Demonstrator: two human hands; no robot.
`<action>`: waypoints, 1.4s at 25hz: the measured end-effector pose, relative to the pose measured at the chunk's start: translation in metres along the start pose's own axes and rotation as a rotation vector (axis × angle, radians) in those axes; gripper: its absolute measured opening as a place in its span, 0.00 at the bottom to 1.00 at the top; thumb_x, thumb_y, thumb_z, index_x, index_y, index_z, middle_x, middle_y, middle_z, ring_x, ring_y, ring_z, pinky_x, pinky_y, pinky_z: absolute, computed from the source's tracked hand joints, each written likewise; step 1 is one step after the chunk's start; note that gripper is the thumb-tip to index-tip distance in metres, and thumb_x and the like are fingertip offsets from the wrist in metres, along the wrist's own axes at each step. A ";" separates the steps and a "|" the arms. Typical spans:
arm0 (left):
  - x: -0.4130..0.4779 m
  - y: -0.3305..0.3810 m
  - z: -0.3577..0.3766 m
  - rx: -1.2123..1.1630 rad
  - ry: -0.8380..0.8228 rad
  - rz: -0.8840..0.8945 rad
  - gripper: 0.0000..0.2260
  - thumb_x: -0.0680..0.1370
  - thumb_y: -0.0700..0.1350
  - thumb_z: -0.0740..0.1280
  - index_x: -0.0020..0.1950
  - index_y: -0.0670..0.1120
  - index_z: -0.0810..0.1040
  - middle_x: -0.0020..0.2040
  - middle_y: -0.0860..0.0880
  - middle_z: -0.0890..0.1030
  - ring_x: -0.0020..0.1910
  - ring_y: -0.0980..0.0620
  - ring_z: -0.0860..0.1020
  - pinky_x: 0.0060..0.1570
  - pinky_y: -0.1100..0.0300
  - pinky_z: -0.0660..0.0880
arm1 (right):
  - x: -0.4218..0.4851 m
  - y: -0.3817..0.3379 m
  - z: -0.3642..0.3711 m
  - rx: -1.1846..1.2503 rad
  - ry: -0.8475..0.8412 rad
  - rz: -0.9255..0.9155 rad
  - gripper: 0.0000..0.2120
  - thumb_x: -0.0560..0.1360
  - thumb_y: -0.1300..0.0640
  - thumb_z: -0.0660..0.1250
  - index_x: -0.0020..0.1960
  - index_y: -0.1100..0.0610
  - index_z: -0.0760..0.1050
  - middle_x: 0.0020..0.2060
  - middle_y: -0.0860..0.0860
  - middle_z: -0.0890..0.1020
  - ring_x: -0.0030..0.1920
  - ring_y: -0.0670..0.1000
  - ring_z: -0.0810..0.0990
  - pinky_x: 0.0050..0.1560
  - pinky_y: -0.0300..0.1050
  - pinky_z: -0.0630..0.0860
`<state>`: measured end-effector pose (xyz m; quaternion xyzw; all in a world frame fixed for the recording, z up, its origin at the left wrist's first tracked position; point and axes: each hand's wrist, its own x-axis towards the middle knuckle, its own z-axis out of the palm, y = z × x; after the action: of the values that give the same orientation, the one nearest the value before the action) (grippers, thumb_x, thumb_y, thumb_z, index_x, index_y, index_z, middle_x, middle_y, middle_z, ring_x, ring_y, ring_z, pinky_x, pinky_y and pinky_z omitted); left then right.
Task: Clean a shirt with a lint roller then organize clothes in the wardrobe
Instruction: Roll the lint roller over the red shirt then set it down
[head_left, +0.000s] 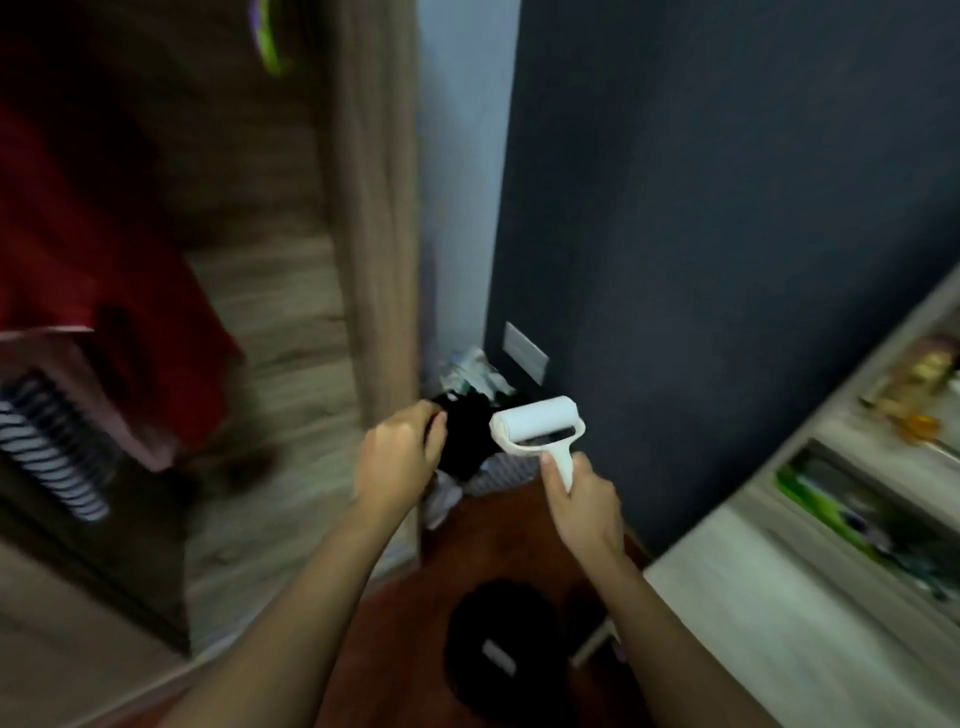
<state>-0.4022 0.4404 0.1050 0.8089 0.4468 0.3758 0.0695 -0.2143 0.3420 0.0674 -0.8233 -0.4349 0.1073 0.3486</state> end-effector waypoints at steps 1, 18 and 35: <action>-0.009 0.024 0.018 -0.031 -0.023 -0.011 0.19 0.75 0.54 0.54 0.44 0.43 0.79 0.38 0.41 0.82 0.35 0.40 0.81 0.32 0.51 0.77 | -0.005 0.027 -0.016 -0.008 0.007 0.034 0.20 0.77 0.40 0.55 0.49 0.58 0.70 0.44 0.62 0.82 0.47 0.65 0.79 0.43 0.52 0.73; -0.120 0.273 0.290 -0.171 -0.608 0.126 0.19 0.80 0.45 0.59 0.67 0.38 0.72 0.65 0.39 0.75 0.64 0.42 0.74 0.63 0.53 0.69 | -0.019 0.338 -0.144 -0.005 0.164 0.538 0.16 0.80 0.48 0.52 0.56 0.60 0.68 0.48 0.60 0.79 0.48 0.62 0.79 0.44 0.49 0.71; -0.104 0.292 0.280 0.169 -0.856 0.168 0.28 0.82 0.56 0.47 0.77 0.43 0.46 0.78 0.45 0.46 0.77 0.47 0.44 0.73 0.53 0.47 | -0.014 0.302 -0.180 -0.327 0.366 0.355 0.25 0.72 0.43 0.54 0.53 0.63 0.73 0.48 0.62 0.75 0.48 0.62 0.74 0.47 0.53 0.72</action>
<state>-0.0518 0.2503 -0.0194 0.9279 0.3397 -0.0262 0.1512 0.0572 0.1297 -0.0037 -0.9373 -0.2254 -0.0552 0.2599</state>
